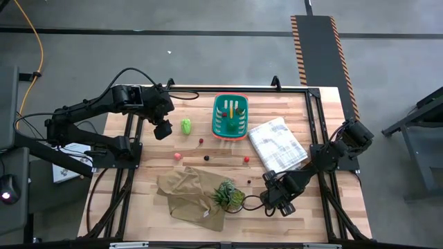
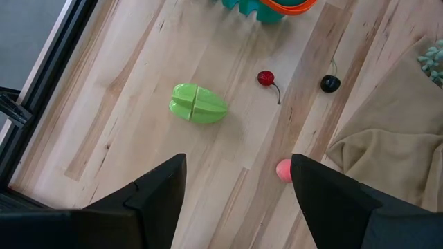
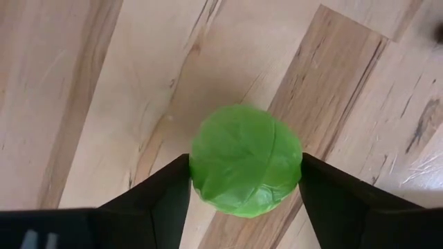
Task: Pick and placing Produce into tupperware
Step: Put the green cabbage into the green basket
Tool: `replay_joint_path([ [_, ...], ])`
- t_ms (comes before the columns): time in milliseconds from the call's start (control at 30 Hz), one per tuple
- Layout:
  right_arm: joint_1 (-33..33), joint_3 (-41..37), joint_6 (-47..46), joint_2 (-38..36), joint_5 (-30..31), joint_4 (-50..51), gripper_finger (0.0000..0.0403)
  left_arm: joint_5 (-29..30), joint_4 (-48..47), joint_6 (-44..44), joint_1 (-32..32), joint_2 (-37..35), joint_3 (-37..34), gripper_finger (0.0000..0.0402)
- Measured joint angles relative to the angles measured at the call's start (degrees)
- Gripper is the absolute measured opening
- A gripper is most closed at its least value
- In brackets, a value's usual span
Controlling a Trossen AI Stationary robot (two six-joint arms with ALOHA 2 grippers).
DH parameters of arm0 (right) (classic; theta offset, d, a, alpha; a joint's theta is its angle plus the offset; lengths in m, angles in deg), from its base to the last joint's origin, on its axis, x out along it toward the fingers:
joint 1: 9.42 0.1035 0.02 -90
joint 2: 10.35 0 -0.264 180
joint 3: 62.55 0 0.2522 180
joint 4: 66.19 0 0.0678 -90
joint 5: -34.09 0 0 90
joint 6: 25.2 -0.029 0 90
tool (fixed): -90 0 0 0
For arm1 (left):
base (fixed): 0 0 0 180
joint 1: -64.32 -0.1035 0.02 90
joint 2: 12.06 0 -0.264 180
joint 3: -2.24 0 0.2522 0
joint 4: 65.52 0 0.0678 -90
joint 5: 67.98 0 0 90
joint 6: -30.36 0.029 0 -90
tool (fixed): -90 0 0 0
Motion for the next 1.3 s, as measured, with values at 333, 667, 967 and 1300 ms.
replay_joint_path([
  [333, -0.71, 4.48, -0.21, 0.04, 0.43, 4.87, 0.0227, 0.02, -0.02, 0.00, -0.02, 0.00, -0.01, 0.0248],
  [667, -4.35, 17.98, 0.00, 0.04, 0.50, 14.86, 0.0227, 0.01, 0.00, 0.00, -0.02, -0.02, 0.00, 0.0248],
  [967, -8.88, 33.68, 1.33, 0.04, 4.11, 18.43, 0.0227, 0.00, -0.01, -0.01, -0.02, -0.02, -0.01, 0.0248],
  [1300, -21.68, 40.00, 8.01, 0.00, 7.41, 18.45, 0.0227, 0.02, -0.02, -0.02, 0.00, -0.02, -0.02, 0.0248],
])
